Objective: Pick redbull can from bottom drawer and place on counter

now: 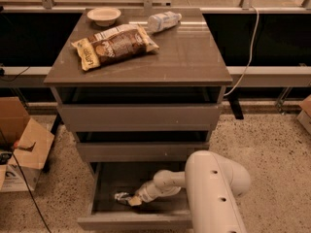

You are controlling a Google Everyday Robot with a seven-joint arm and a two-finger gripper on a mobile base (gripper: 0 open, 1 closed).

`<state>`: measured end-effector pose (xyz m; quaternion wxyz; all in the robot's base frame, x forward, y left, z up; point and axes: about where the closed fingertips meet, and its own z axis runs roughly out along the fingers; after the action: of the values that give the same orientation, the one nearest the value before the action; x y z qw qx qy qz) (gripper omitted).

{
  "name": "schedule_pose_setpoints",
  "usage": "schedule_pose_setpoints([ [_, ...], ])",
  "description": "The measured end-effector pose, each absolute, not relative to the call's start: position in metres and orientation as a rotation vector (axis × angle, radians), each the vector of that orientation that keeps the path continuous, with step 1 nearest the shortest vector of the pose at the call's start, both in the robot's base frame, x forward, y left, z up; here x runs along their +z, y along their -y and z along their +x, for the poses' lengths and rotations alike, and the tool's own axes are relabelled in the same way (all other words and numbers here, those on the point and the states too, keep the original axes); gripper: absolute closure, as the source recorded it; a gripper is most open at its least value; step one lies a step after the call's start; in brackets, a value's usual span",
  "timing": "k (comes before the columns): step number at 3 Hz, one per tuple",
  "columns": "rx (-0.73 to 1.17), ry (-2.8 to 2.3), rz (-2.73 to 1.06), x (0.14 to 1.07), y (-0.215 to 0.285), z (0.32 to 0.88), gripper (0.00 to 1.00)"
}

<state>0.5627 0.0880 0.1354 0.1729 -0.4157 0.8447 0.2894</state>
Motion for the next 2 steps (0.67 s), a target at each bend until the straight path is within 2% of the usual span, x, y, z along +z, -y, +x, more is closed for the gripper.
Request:
schedule_pose_setpoints([
  [2,0.834,-2.343,-1.312,0.157,-0.105,0.534,0.99],
])
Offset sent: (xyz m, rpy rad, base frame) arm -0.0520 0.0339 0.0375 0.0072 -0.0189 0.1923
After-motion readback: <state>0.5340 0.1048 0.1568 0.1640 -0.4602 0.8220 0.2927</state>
